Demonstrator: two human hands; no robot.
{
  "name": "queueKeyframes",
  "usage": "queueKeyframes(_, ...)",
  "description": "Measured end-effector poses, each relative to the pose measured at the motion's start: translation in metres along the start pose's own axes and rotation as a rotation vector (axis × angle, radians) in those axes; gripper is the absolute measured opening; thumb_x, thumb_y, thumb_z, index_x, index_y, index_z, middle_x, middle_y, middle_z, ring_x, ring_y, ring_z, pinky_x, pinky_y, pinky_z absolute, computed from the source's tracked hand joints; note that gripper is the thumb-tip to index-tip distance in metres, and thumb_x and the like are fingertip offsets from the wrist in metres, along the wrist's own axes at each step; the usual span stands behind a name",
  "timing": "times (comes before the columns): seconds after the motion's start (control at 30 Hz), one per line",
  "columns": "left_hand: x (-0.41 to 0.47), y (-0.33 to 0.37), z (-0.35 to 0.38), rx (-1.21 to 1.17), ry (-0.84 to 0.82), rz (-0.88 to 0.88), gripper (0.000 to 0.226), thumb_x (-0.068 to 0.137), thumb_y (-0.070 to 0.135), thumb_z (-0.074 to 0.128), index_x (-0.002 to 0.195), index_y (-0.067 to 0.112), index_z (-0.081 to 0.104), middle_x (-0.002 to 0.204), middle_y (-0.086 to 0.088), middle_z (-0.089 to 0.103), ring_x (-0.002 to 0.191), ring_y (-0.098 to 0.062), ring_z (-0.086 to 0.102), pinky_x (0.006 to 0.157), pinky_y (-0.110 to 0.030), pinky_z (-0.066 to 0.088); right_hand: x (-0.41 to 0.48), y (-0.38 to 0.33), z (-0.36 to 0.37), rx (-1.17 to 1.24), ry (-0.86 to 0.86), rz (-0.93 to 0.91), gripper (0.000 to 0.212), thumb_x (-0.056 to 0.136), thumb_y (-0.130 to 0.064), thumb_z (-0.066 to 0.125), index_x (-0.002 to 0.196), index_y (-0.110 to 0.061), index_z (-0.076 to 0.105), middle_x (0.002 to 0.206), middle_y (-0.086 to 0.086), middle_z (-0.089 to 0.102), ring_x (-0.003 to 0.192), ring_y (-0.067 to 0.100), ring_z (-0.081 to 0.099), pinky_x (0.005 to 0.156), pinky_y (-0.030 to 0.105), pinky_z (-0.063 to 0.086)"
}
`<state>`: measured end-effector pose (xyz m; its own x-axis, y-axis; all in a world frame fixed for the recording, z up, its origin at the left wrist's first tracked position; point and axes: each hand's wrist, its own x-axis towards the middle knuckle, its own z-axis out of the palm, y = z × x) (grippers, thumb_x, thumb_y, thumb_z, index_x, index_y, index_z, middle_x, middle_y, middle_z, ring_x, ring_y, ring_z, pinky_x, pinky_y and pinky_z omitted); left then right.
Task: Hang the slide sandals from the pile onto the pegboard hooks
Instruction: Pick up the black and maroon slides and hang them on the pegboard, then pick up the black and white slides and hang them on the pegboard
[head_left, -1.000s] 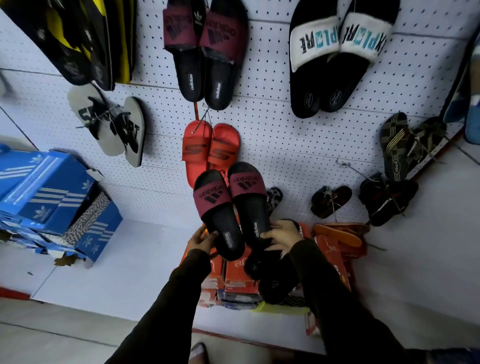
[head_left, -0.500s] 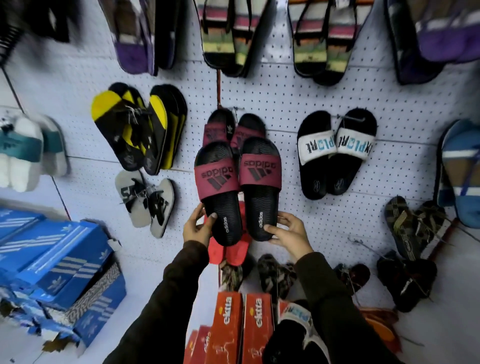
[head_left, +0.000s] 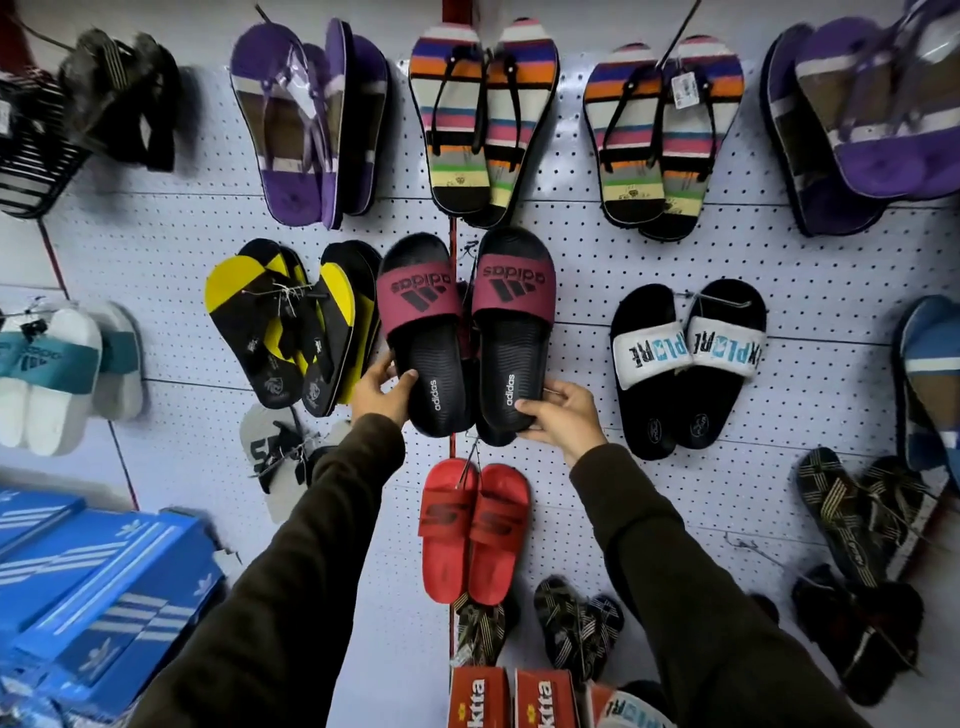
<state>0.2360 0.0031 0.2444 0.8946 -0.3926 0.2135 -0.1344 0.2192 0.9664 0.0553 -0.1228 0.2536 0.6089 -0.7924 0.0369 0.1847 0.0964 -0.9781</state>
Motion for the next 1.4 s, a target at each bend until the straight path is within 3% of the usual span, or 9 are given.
queueKeyframes(0.4, -0.006, -0.068, 0.011, -0.002, 0.013, -0.112, 0.051, 0.089, 0.006, 0.061, 0.138, 0.015, 0.052, 0.136, -0.019, 0.056, 0.124, -0.036, 0.056, 0.104, -0.056, 0.045, 0.018, 0.070, -0.007, -0.024, 0.043, 0.102, 0.051, 0.086, 0.015, 0.063, 0.134, 0.004, 0.051, 0.137, 0.028, 0.059, 0.127, 0.043, 0.059, 0.096, 0.061, 0.052)
queueKeyframes(0.53, -0.018, -0.080, 0.018, -0.025, 0.051, -0.101, 0.045, 0.091, 0.006, 0.057, 0.135, 0.016, 0.054, 0.136, -0.016, 0.056, 0.121, -0.033, 0.057, 0.103, -0.055, 0.047, 0.019, 0.084, -0.013, -0.065, 0.049, 0.081, 0.051, 0.089, 0.004, 0.065, 0.137, -0.002, 0.050, 0.136, 0.024, 0.060, 0.125, 0.042, 0.061, 0.092, 0.051, 0.055)
queueKeyframes(0.77, -0.072, -0.140, 0.036, -0.047, 0.207, -0.194, 0.033, 0.097, 0.025, 0.046, 0.127, 0.017, 0.058, 0.127, -0.008, 0.060, 0.114, -0.032, 0.060, 0.091, -0.035, 0.058, 0.004, 0.136, -0.064, -0.169, 0.045, 0.214, 0.043, 0.095, -0.015, 0.063, 0.136, -0.009, 0.053, 0.136, 0.016, 0.061, 0.118, 0.039, 0.065, 0.092, 0.050, 0.057)
queueKeyframes(0.87, -0.106, -0.181, 0.050, -0.017, 0.122, -0.321, 0.032, 0.097, 0.023, 0.047, 0.125, 0.015, 0.060, 0.133, -0.013, 0.060, 0.122, -0.033, 0.057, 0.105, -0.051, 0.047, -0.011, 0.171, -0.100, -0.207, 0.116, 0.295, 0.037, 0.096, -0.012, 0.060, 0.133, -0.008, 0.056, 0.137, 0.017, 0.058, 0.113, 0.035, 0.063, 0.094, 0.050, 0.054)
queueKeyframes(0.97, -0.143, -0.222, 0.062, 0.132, 0.004, -0.375, 0.026, 0.096, 0.018, 0.051, 0.117, 0.012, 0.065, 0.119, -0.018, 0.067, 0.099, -0.019, 0.068, 0.100, -0.052, 0.050, -0.036, 0.205, -0.142, -0.296, 0.237, 0.354, 0.039, 0.094, -0.010, 0.062, 0.132, -0.006, 0.058, 0.134, 0.018, 0.061, 0.120, 0.035, 0.061, 0.092, 0.043, 0.052)
queueKeyframes(1.03, -0.168, -0.249, 0.070, 0.204, -0.127, -0.455, 0.027, 0.096, 0.012, 0.051, 0.118, 0.005, 0.064, 0.120, -0.024, 0.065, 0.105, -0.027, 0.068, 0.102, -0.053, 0.047, -0.058, 0.227, -0.172, -0.366, 0.334, 0.406, 0.040, 0.093, -0.009, 0.063, 0.131, -0.001, 0.059, 0.130, 0.020, 0.063, 0.122, 0.037, 0.060, 0.095, 0.040, 0.050)
queueKeyframes(1.1, -0.193, -0.276, 0.076, 0.326, -0.277, -0.538, 0.032, 0.096, 0.010, 0.051, 0.125, 0.001, 0.061, 0.129, -0.024, 0.061, 0.116, -0.035, 0.060, 0.106, -0.044, 0.044, -0.084, 0.250, -0.204, -0.395, 0.440, 0.499, 0.037, 0.091, -0.008, 0.064, 0.127, 0.003, 0.061, 0.128, 0.023, 0.064, 0.120, 0.037, 0.061, 0.095, 0.036, 0.049)
queueKeyframes(1.23, -0.239, -0.312, 0.089, 0.555, -0.578, -0.716, 0.042, 0.097, 0.016, 0.050, 0.137, 0.003, 0.051, 0.126, -0.019, 0.061, 0.115, -0.029, 0.058, 0.094, -0.033, 0.045, -0.133, 0.292, -0.253, -0.395, 0.606, 0.739, 0.048, 0.085, -0.013, 0.070, 0.128, 0.002, 0.060, 0.135, 0.022, 0.059, 0.123, 0.039, 0.059, 0.098, 0.043, 0.051)
queueKeyframes(1.4, -0.282, -0.340, 0.107, 0.632, -0.705, -0.948, 0.058, 0.096, 0.010, 0.051, 0.149, -0.002, 0.029, 0.152, -0.023, 0.039, 0.139, -0.034, 0.041, 0.115, -0.035, 0.031, -0.172, 0.335, -0.277, -0.421, 0.388, 1.100, 0.050, 0.094, -0.023, 0.057, 0.140, -0.003, 0.052, 0.142, 0.018, 0.056, 0.132, 0.034, 0.054, 0.103, 0.037, 0.046)
